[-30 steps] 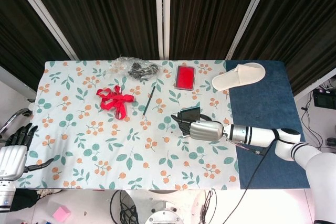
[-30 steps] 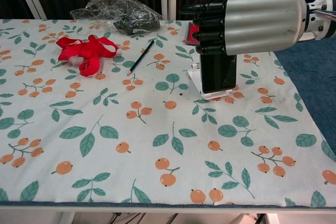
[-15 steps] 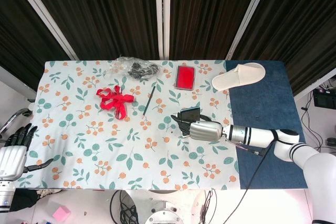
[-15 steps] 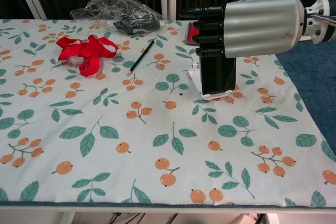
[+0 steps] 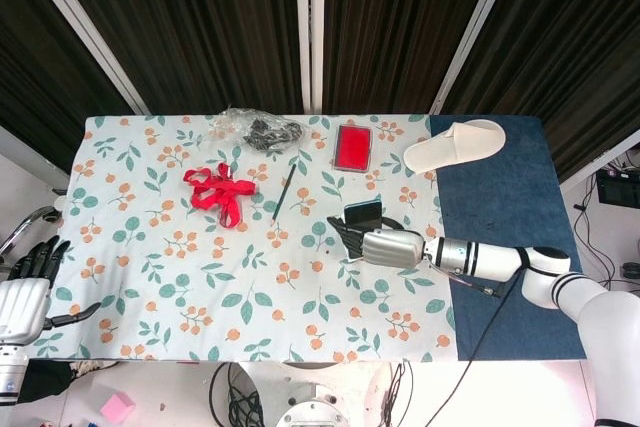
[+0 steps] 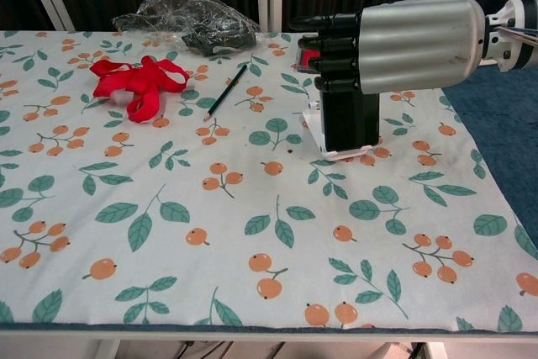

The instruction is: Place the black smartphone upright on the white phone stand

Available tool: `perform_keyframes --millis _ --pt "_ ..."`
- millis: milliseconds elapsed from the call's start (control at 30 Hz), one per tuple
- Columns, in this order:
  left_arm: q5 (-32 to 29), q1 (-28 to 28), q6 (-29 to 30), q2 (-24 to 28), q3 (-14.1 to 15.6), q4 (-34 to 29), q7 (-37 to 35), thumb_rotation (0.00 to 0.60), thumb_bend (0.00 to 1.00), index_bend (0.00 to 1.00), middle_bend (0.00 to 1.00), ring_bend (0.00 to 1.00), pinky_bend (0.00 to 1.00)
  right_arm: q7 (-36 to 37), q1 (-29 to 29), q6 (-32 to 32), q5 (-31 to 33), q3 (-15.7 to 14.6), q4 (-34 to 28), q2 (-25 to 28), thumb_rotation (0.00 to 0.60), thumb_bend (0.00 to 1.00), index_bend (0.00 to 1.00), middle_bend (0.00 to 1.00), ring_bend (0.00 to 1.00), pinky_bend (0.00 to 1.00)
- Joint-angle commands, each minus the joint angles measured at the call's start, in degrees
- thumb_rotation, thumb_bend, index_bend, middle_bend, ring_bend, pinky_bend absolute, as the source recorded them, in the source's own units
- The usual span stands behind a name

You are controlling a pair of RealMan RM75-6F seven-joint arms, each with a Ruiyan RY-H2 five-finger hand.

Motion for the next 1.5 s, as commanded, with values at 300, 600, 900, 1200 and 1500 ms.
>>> perform_keyframes --millis 300,600,900,1200,1500 --pt "0.08 0.14 0.26 0.13 -0.01 -0.23 0.28 0.299 0.03 0.03 0.02 0.03 0.16 -2.39 -0.18 -3.32 1.44 0.00 -4.30 2.13 0.600 0.17 0.00 0.00 0.00 0.00" --pt "0.13 0.41 0.96 0.59 -0.19 -1.04 0.64 0.298 0.03 0.03 0.02 0.03 0.16 -3.26 -3.44 0.63 5.49 2.78 -11.82 7.80 0.600 0.10 0.00 0.00 0.00 0.00" --pt "1.10 0.17 1.34 1.30 -0.11 -3.16 1.24 0.299 0.03 0.03 0.02 0.03 0.16 5.80 -21.73 7.96 31.31 7.84 -37.35 17.72 0.600 0.14 0.00 0.00 0.00 0.00" --pt "2.80 -0.15 2.59 1.94 -0.19 -5.67 2.42 0.299 0.03 0.03 0.02 0.03 0.16 27.80 -40.51 12.34 45.68 2.09 -46.47 21.00 0.600 0.17 0.00 0.00 0.00 0.00" --pt "3.56 -0.43 2.77 3.14 -0.09 -6.91 3.26 0.298 0.03 0.03 0.02 0.03 0.16 36.35 -48.57 14.76 47.24 2.50 -38.55 15.99 0.600 0.15 0.00 0.00 0.00 0.00"
